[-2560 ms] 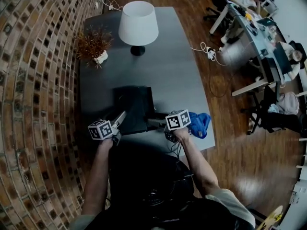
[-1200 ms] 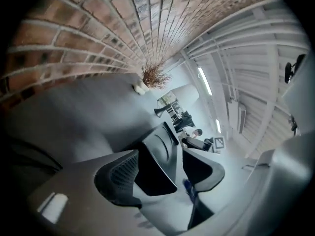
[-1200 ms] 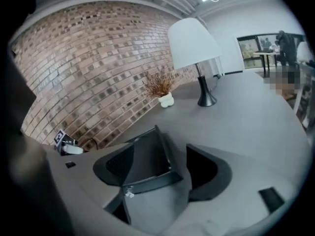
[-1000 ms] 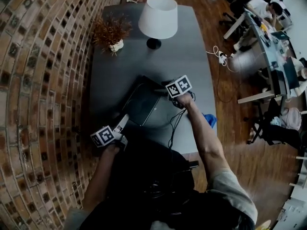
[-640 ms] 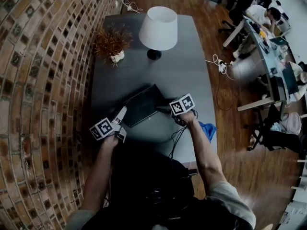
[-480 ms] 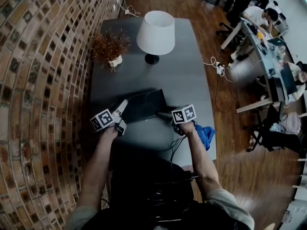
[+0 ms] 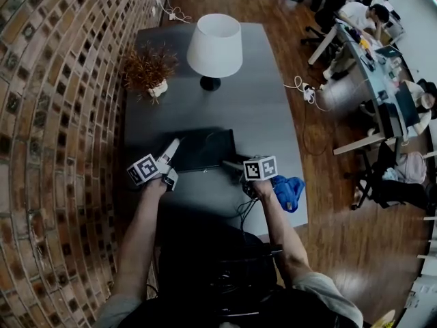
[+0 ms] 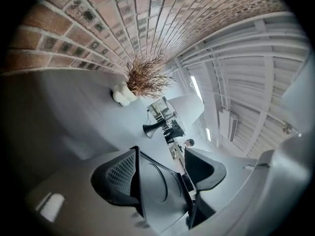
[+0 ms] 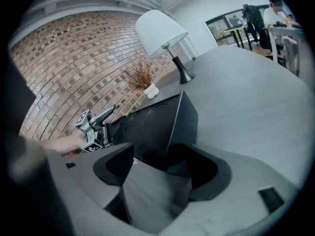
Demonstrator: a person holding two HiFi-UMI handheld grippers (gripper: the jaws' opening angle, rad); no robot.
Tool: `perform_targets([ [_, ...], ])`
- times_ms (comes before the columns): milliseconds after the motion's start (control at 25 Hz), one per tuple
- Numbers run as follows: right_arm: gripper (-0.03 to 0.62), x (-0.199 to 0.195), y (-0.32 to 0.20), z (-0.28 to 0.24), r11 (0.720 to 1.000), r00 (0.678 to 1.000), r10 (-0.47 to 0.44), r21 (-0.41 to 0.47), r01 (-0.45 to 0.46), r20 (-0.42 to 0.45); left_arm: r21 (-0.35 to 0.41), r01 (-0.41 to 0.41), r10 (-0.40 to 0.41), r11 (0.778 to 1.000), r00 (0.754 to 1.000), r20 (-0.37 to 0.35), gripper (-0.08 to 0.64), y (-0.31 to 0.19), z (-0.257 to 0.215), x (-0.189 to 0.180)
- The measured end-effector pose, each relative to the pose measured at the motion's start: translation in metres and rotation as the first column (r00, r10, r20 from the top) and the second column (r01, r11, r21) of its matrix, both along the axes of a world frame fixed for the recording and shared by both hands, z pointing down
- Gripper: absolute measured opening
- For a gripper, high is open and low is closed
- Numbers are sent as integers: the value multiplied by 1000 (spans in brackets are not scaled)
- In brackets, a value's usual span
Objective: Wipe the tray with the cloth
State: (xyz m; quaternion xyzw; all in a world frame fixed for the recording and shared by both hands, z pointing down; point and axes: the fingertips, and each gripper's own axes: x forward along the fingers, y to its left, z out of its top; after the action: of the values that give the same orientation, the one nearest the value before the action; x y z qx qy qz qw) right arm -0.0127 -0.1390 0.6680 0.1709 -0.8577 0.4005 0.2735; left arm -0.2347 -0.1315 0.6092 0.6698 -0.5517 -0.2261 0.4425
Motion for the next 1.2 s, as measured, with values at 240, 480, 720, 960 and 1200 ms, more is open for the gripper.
perform_targets([
  [240,283,38,-5,-26,983,980,169,52,-175,109,7,-21,21,1000,999,44,285,54,-7,7],
  [480,246,91,0,-73,931,930,298,151,-333,216,3,34,-34,999,999,21,265,116,-5,19],
  [720,205,105,9,-101,901,934,295,266,-342,203,31,48,-49,998,999,5,258,137,-15,37],
  [960,199,91,16,-100,907,961,238,322,-272,140,64,49,-47,997,999,-27,258,138,-28,41],
  [1200,199,87,21,-100,911,967,221,327,-251,128,65,40,-40,997,999,-3,258,136,-35,44],
])
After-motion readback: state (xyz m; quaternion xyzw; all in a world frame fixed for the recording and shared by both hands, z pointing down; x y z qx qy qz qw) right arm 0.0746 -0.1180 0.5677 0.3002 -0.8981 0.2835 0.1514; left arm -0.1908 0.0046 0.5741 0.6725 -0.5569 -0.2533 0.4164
